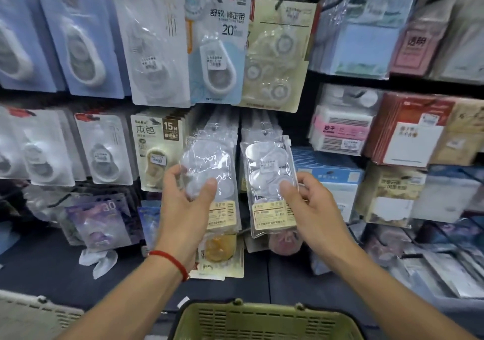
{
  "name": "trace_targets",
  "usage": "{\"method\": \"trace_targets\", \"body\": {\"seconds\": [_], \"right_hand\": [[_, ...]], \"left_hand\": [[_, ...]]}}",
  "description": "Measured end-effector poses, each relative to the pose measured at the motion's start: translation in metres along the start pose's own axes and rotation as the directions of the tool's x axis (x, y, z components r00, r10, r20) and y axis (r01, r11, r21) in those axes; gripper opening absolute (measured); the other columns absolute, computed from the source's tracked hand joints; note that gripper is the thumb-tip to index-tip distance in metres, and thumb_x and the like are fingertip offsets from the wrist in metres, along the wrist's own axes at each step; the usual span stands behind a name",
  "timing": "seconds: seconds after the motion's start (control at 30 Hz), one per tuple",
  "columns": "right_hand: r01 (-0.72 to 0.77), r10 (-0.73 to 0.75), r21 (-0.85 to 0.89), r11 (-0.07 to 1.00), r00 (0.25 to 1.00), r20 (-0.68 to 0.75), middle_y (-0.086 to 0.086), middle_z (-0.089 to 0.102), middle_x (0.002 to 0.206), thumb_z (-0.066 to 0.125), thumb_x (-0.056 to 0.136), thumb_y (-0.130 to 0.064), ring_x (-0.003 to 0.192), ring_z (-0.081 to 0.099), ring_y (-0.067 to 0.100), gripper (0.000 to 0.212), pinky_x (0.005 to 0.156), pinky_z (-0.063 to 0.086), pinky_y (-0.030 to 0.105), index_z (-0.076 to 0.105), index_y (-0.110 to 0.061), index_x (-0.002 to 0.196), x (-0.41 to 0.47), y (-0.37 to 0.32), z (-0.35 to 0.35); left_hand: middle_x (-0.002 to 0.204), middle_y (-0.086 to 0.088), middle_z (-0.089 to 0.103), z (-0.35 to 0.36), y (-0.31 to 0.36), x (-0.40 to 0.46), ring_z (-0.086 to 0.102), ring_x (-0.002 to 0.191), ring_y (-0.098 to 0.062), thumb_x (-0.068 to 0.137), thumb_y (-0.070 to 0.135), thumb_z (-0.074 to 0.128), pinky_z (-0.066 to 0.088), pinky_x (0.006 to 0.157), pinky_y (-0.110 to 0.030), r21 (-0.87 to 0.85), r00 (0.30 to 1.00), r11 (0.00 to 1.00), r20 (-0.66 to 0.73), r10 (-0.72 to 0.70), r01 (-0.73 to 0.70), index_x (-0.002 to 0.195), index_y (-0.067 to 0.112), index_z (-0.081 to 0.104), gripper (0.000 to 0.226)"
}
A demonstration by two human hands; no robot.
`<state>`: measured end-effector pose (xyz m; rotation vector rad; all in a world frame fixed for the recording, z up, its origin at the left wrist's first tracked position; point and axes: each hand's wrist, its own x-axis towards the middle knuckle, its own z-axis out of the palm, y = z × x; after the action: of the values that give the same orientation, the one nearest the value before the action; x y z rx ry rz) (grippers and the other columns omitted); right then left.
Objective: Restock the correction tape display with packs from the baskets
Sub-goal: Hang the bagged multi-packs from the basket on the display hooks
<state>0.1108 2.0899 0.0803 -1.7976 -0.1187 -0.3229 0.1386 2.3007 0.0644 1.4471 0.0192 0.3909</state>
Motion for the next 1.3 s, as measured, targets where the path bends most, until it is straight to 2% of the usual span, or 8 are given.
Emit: {"method": "trace_targets", "body": {"seconds": [0.17, 0.27, 0.43, 0.6, 0.73, 0.83, 1.03, 1.3], "right_hand": [[0.001, -0.001, 0.035, 0.999, 1.0, -0.016, -0.002, 0.081, 0.1, 0.057, 0.107, -0.037, 0.088, 0.079, 0.021, 0.018, 0.082, 0.063, 0.059, 0.065, -0.027, 0.119, 0.001, -0.008, 0.002], [-0.028, 0.028, 0.001, 1.0, 1.0, -0.008, 0.002, 0.08, 0.103, 0.055, 0.106, -0.046, 0.094, 0.077, 0.022, 0.03, 0.091, 0.06, 0.052, 0.064, -0.026, 0.126, 0.003, -0.008, 0.002], [0.01, -0.02, -0.597, 0.802, 1.0, -0.009, -0.008, 0.06, 0.139, 0.047, 0.106, -0.053, 0.13, 0.053, 0.017, 0.051, 0.106, 0.043, 0.037, 0.051, -0.025, 0.148, -0.003, -0.002, 0.001], [0.093, -0.059, -0.236, 0.967, 0.987, 0.149, -0.017, 0.076, 0.103, 0.063, 0.102, -0.047, 0.096, 0.069, -0.001, 0.018, 0.082, 0.053, 0.018, 0.07, -0.031, 0.109, -0.013, 0.002, 0.019], [0.0, 0.0, -0.001, 1.0, 1.0, 0.015, -0.004, 0.08, 0.096, 0.064, 0.104, -0.031, 0.089, 0.078, 0.016, 0.006, 0.08, 0.062, 0.044, 0.067, -0.029, 0.1, -0.01, 0.004, 0.021], [0.02, -0.02, 0.004, 1.0, 0.999, -0.026, 0.004, 0.079, 0.096, 0.061, 0.106, -0.031, 0.089, 0.077, 0.027, 0.008, 0.083, 0.062, 0.056, 0.066, -0.025, 0.104, -0.005, 0.001, 0.014], [0.007, -0.004, 0.049, 0.999, 0.999, -0.052, 0.002, 0.081, 0.097, 0.063, 0.105, -0.028, 0.093, 0.078, 0.029, 0.009, 0.08, 0.065, 0.046, 0.068, -0.021, 0.109, 0.005, -0.007, 0.011], [-0.009, 0.013, 0.045, 0.999, 0.997, -0.079, 0.0, 0.082, 0.094, 0.065, 0.103, -0.031, 0.087, 0.079, 0.024, 0.013, 0.085, 0.062, 0.058, 0.069, -0.023, 0.112, 0.004, -0.013, 0.008]], "left_hand": [[0.123, 0.017, 0.054, 0.003, 0.007, -0.006, 0.057, 0.105, -0.001, 0.097, 0.034, 0.073, 0.044, 0.081, -0.022, 0.016, 0.998, 0.998, -0.016, 0.058, -0.058, 0.107, 0.057, 0.044, 0.038], [0.121, 0.006, 0.064, 0.001, 0.007, -0.009, 0.066, 0.101, -0.011, 0.094, 0.032, 0.075, 0.054, 0.082, -0.033, 0.047, 0.996, 0.997, -0.057, 0.066, -0.063, 0.117, 0.046, 0.048, 0.038], [0.107, 0.008, 0.072, -0.002, 0.011, -0.014, 0.07, 0.081, -0.001, 0.089, 0.025, 0.08, 0.054, 0.071, -0.028, 0.072, 0.993, 0.993, -0.064, 0.104, -0.099, 0.112, 0.049, 0.052, 0.044], [0.099, 0.003, 0.081, 0.006, 0.005, -0.021, 0.08, 0.088, -0.019, 0.081, 0.015, 0.088, 0.066, 0.072, -0.039, -0.055, 0.982, 0.996, 0.176, -0.062, 0.072, 0.121, 0.04, 0.053, 0.058], [0.1, -0.001, 0.082, 0.01, 0.004, -0.021, 0.08, 0.093, -0.026, 0.089, 0.023, 0.083, 0.066, 0.079, -0.05, -0.101, 0.98, 0.986, 0.166, -0.113, 0.131, 0.121, 0.042, 0.055, 0.046], [0.098, 0.005, 0.081, 0.004, 0.005, -0.014, 0.078, 0.096, -0.029, 0.095, 0.024, 0.075, 0.061, 0.089, -0.061, -0.07, 0.987, 0.989, 0.106, -0.121, 0.128, 0.107, 0.056, 0.058, 0.038], [0.093, 0.009, 0.08, -0.001, 0.007, -0.012, 0.075, 0.1, -0.031, 0.096, 0.013, 0.07, 0.06, 0.091, -0.056, -0.055, 0.991, 0.993, 0.08, -0.103, 0.108, 0.102, 0.061, 0.057, 0.05], [0.098, 0.003, 0.08, -0.005, 0.012, -0.014, 0.075, 0.1, -0.034, 0.096, 0.009, 0.068, 0.06, 0.088, -0.058, -0.026, 0.997, 0.998, 0.056, -0.06, 0.061, 0.116, 0.051, 0.056, 0.048]]}}
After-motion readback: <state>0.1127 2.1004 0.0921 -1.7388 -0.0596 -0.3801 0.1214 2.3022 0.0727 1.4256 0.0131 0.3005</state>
